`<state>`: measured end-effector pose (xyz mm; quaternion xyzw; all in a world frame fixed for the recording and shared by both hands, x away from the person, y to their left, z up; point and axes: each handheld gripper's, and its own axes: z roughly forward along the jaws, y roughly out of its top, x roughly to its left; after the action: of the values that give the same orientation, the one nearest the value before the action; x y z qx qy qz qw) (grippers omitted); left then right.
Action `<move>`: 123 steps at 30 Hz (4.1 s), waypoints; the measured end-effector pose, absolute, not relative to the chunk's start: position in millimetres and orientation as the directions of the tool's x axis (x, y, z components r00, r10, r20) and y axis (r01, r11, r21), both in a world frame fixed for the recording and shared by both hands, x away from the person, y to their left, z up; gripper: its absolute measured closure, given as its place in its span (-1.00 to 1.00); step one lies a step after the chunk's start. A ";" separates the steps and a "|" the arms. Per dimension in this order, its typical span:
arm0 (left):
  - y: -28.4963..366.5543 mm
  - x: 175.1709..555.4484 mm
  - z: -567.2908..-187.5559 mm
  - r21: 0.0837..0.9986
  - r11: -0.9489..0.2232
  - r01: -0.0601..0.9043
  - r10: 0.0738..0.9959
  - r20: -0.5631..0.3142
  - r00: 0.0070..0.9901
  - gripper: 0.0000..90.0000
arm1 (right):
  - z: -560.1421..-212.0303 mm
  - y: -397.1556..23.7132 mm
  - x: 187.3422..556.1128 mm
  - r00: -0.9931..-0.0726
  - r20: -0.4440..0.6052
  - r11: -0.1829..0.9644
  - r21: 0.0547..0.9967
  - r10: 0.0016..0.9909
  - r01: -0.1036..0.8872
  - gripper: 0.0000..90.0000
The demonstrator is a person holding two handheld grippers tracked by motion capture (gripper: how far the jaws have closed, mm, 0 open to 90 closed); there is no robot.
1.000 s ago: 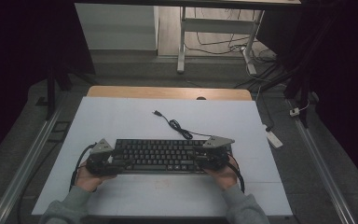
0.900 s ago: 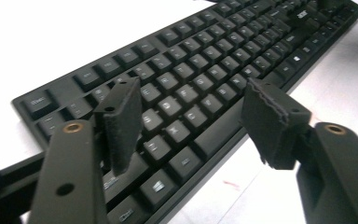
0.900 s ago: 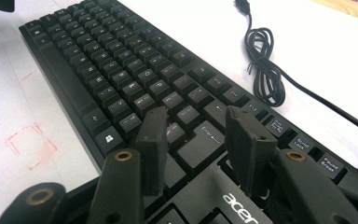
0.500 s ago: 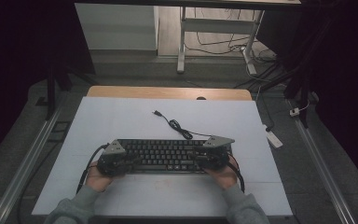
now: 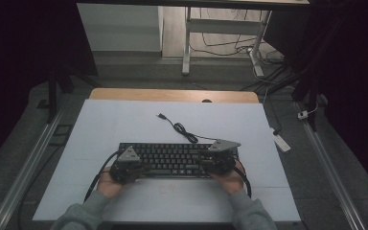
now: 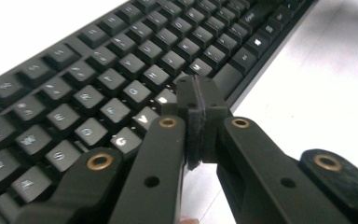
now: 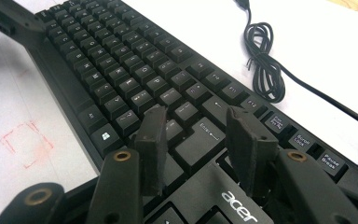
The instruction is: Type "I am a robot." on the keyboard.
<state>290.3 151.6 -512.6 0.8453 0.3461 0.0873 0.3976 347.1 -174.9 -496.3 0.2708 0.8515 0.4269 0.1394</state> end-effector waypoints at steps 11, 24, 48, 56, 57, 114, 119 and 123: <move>144.3 293.0 -521.0 0.701 -0.485 0.522 0.652 -0.108 0.751 0.98 | -497.3 -174.2 347.5 -0.812 -0.011 0.495 0.798 0.583 0.345 0.29; 142.8 295.5 -527.3 0.692 -0.483 0.537 0.663 -0.112 0.740 0.98 | -498.2 -173.5 347.9 -0.813 -0.011 0.498 0.795 0.583 0.347 0.29; 189.6 294.3 -502.3 0.774 -0.298 0.558 0.763 -0.159 0.627 -0.14 | -496.1 -177.6 345.6 -0.818 -0.011 0.485 0.810 0.575 0.331 0.23; 197.5 296.7 -501.0 0.771 -0.276 0.574 0.780 -0.170 0.603 -0.29 | -496.0 -177.5 345.2 -0.817 -0.012 0.485 0.809 0.577 0.330 0.23; 197.5 296.7 -501.0 0.771 -0.276 0.574 0.780 -0.170 0.603 -0.30 | -496.0 -177.3 345.2 -0.817 -0.013 0.486 0.809 0.577 0.330 0.23; 205.8 313.8 -523.1 0.685 -0.358 0.635 0.825 -0.087 0.559 0.98 | -497.7 -176.4 346.2 -0.812 -0.026 0.502 0.797 0.583 0.335 0.20; 205.4 314.0 -523.7 0.684 -0.358 0.636 0.826 -0.087 0.558 0.97 | -497.6 -176.5 346.1 -0.812 -0.027 0.503 0.797 0.583 0.335 0.20; 205.3 314.0 -523.9 0.682 -0.359 0.637 0.826 -0.085 0.557 0.98 | -497.7 -176.5 346.2 -0.811 -0.027 0.503 0.797 0.584 0.335 0.20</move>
<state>314.0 205.3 -523.9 0.8128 0.4498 0.1378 0.3436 346.2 -176.5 -497.7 0.2690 0.8541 0.4197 0.1481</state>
